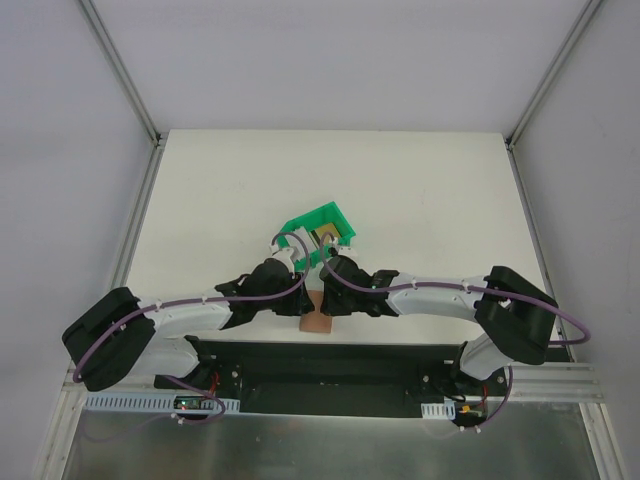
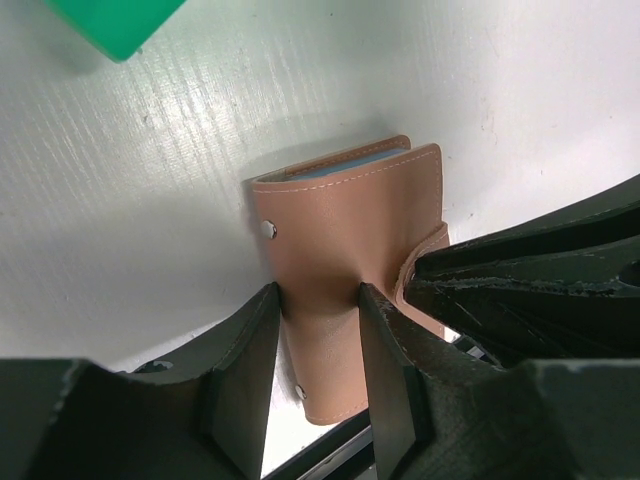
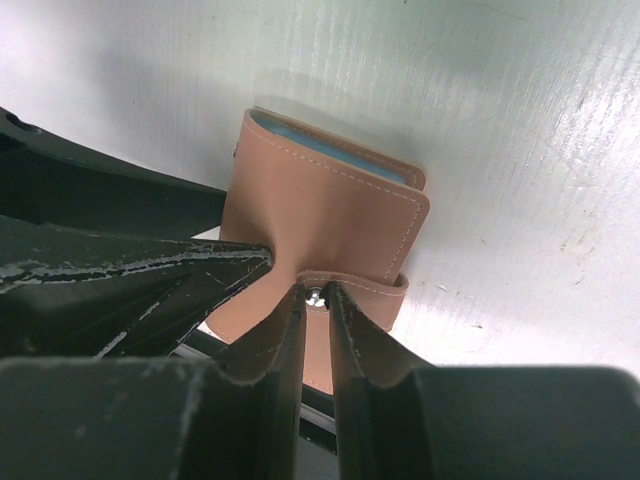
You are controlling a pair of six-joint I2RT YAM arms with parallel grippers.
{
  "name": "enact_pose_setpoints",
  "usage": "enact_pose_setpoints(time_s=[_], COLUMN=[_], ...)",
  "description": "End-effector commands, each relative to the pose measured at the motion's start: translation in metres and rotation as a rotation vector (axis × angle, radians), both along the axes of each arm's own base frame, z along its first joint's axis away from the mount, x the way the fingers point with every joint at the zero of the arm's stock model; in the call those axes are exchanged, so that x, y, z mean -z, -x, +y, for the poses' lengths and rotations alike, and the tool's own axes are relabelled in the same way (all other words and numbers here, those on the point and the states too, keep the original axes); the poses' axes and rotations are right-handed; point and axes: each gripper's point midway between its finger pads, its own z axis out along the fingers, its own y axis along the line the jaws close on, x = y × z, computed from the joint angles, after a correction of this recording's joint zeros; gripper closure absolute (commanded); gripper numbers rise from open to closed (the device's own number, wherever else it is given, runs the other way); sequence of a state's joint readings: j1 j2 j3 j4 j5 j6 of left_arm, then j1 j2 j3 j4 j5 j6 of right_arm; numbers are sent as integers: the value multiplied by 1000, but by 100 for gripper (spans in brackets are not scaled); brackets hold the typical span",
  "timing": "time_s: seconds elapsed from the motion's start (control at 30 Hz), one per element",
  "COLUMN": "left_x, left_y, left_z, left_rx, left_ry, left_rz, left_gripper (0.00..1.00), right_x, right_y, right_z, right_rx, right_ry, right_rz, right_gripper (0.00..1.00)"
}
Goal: Put the credit cards into the card holder
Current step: Close the card holder at the center of the board.
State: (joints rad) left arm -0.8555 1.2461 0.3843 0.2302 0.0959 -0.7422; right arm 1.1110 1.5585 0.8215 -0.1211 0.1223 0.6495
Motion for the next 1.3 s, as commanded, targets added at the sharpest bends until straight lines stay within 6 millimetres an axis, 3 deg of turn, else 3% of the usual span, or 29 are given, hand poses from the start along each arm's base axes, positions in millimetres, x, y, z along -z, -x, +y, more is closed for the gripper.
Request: enact_pose_setpoints(time_s=[0.0, 0.27, 0.67, 1.0, 1.27], left_x=[19, 13, 13, 7, 11], left_y=[23, 23, 25, 26, 28], left_z=[4, -1, 4, 2, 3], left_rx=[69, 63, 5, 72, 84], left_ry=[-24, 31, 46, 14, -3], left_rz=[69, 60, 90, 74, 82], left_gripper=[64, 62, 50, 48, 50], right_x=[14, 9, -33, -22, -22], right_y=[2, 2, -8, 3, 1], right_z=[-15, -13, -17, -31, -19], right_rx=[-2, -4, 33, 65, 41], right_ry=[84, 60, -89, -107, -117], right_rz=[4, -13, -88, -48, -38], right_gripper=[82, 79, 70, 71, 72])
